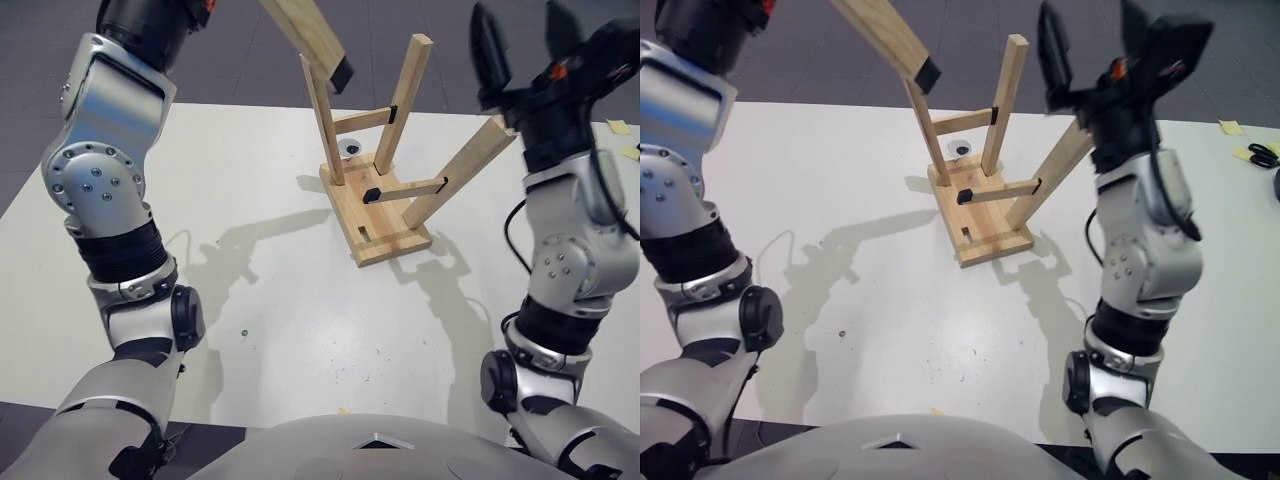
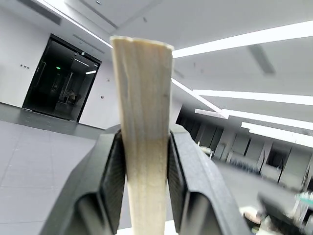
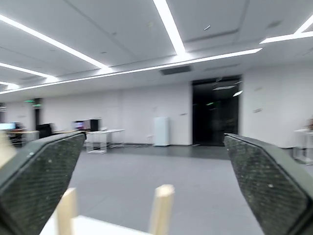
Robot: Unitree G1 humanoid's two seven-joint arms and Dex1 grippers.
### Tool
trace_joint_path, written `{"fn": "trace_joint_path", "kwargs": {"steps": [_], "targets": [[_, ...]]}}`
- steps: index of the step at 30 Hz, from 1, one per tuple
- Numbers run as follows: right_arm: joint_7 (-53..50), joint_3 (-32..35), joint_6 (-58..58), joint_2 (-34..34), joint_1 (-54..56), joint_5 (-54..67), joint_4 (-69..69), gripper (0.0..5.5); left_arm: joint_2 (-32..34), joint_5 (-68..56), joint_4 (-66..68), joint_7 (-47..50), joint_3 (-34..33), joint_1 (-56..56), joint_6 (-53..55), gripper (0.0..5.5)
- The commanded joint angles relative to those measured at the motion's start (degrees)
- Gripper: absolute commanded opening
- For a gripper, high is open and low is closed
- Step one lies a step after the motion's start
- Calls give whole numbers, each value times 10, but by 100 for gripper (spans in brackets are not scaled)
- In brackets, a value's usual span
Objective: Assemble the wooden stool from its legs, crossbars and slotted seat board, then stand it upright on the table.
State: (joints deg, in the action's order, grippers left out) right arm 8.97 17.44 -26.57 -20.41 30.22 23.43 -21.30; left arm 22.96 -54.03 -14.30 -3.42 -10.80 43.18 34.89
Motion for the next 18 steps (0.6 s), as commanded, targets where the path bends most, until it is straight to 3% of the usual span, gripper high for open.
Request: {"fn": "trace_joint_path", "kwargs": {"steps": [1, 5, 10, 14, 18], "targets": [[-15, 9, 16, -90, -17, -103, 100, 540, 76, 101, -56, -103, 83, -83, -1, 104], [29, -32, 5, -122, -111, -148, 108, 540, 64, 155, -62, -126, 107, -106, -15, 104], [147, -90, -86, -101, -178, -28, -20, 540, 40, 214, -30, -123, 104, -109, -41, 104], [214, -75, -97, -109, -191, 54, -72, 540, 51, 245, -2, -139, 88, -112, -56, 104], [281, -49, -111, -163, -209, 93, -75, 540, 68, 264, 17, -160, 61, -121, -65, 104]]}}
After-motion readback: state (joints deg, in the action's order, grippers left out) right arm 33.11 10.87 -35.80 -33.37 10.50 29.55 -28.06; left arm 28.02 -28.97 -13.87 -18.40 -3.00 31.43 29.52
